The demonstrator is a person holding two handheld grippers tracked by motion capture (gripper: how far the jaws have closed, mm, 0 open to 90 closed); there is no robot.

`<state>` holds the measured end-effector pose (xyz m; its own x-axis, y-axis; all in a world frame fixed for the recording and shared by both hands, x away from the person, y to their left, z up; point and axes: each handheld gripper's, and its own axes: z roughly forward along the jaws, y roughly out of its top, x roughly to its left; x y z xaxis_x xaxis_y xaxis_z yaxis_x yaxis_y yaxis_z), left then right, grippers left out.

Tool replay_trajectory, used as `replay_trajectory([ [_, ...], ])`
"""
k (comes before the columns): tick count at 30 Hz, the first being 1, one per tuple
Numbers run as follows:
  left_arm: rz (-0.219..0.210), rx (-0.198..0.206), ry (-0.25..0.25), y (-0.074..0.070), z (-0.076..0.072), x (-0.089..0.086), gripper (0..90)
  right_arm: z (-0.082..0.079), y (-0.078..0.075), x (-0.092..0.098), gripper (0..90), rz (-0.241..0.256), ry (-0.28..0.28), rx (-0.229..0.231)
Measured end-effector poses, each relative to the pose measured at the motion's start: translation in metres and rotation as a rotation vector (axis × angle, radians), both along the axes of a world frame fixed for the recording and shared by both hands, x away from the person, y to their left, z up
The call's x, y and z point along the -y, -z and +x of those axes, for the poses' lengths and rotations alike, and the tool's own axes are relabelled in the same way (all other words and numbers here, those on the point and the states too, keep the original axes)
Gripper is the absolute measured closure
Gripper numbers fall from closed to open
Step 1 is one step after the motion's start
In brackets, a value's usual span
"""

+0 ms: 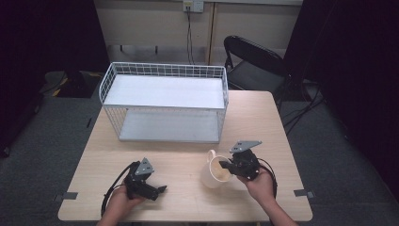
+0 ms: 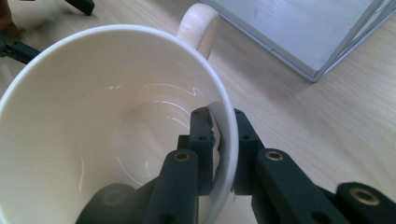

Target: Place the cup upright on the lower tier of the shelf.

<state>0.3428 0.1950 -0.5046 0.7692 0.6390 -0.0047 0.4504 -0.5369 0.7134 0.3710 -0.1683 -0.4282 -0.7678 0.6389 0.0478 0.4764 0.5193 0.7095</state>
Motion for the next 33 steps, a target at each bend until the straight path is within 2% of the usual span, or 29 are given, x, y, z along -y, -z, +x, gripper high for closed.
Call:
replay_trajectory([
  [13, 0.001, 0.001, -0.001, 0.000, 0.000, 0.000, 0.0, 0.010, -0.004, -0.002, 83.2, 0.010, 0.023, -0.002],
  [24, 0.000, 0.000, 0.000, 0.000, 0.000, 0.000, 0.0, 0.020, -0.005, -0.010, 83.2, 0.004, 0.049, 0.020],
  [33, 0.000, 0.000, 0.000, 0.000, 0.000, 0.000, 0.0, 0.028, -0.005, -0.018, 83.2, -0.013, 0.063, 0.018],
])
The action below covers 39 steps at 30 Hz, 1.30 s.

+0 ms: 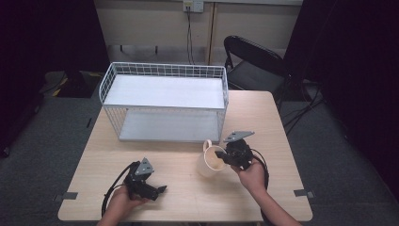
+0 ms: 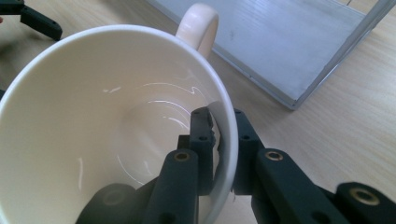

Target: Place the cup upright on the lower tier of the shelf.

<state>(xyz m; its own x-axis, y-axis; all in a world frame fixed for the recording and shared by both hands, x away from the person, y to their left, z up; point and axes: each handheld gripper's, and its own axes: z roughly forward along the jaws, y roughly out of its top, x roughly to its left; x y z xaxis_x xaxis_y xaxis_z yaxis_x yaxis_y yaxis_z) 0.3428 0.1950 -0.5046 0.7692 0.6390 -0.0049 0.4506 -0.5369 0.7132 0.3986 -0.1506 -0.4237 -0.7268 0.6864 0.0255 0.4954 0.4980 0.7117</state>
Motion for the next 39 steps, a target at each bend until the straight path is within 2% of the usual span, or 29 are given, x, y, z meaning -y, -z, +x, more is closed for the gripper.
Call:
replay_trajectory([
  [20, 0.000, 0.000, 0.000, 0.000, 0.000, 0.000, 0.0, 0.024, -0.003, -0.024, 83.2, 0.002, 0.028, 0.010],
  [39, 0.000, 0.000, 0.000, 0.000, 0.000, 0.000, 0.0, 0.038, -0.013, -0.046, 83.2, -0.018, 0.063, 0.051],
])
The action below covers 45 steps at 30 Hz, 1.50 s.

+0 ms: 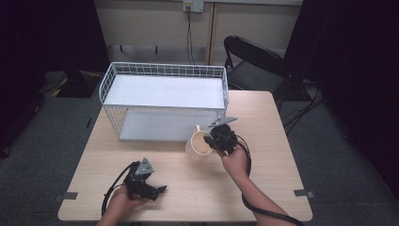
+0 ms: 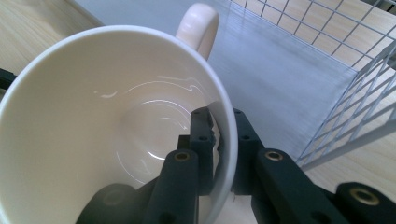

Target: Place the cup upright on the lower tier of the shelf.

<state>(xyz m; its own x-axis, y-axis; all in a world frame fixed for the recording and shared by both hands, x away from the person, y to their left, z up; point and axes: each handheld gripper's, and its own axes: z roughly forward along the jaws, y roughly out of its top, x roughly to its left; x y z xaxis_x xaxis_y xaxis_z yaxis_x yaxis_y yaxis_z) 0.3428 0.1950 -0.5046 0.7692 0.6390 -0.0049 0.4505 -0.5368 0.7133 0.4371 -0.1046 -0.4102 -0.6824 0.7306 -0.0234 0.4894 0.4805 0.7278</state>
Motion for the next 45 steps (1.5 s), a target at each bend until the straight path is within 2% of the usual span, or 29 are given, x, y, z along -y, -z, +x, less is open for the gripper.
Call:
replay_trajectory([
  [22, 0.000, 0.000, 0.000, 0.000, 0.000, 0.000, 0.0, 0.009, -0.006, -0.008, 83.3, 0.023, 0.042, 0.027],
  [40, 0.000, 0.000, 0.000, 0.000, 0.000, 0.000, 0.0, 0.018, 0.002, -0.013, 83.3, 0.028, 0.074, 0.031],
  [45, 0.000, 0.000, 0.000, 0.000, 0.000, 0.000, 0.0, 0.019, 0.004, -0.014, 83.3, 0.024, 0.076, 0.047],
])
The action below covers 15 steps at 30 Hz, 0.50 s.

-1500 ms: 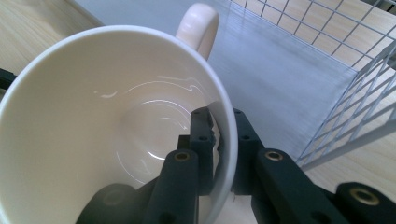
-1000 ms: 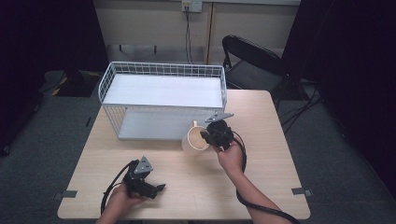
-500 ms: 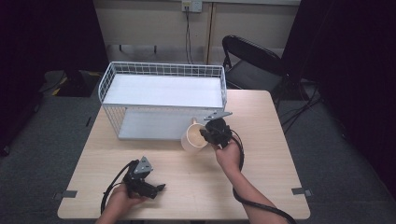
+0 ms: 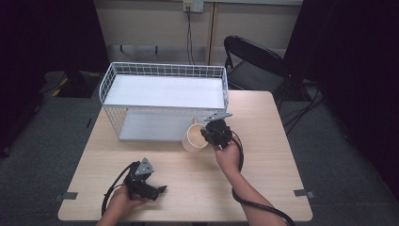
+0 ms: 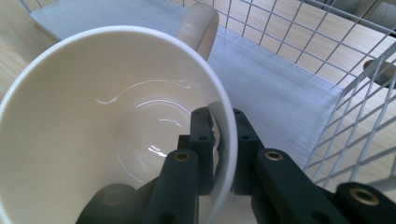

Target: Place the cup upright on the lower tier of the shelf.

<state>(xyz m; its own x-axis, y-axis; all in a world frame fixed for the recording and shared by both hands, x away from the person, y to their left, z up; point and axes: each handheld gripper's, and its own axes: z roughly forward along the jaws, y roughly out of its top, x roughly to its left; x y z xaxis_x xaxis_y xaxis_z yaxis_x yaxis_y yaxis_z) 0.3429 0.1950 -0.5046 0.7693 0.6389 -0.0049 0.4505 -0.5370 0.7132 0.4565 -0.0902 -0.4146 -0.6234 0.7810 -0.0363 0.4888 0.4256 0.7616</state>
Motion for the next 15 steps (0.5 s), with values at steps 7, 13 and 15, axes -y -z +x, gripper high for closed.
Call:
replay_trajectory([
  [7, 0.000, 0.000, 0.000, 0.0000, 0.0000, 0.0000, 0.0, 0.0014, 0.0001, -0.0051, 83.2, -0.012, 0.011, 0.024],
  [13, 0.000, 0.000, 0.000, 0.0000, 0.0000, 0.0000, 0.0, 0.0050, 0.0012, -0.0087, 83.2, -0.004, 0.015, 0.016],
  [15, 0.000, 0.000, 0.000, 0.0000, 0.0000, 0.0000, 0.0, 0.0064, 0.0015, -0.0100, 83.2, -0.003, 0.015, 0.020],
])
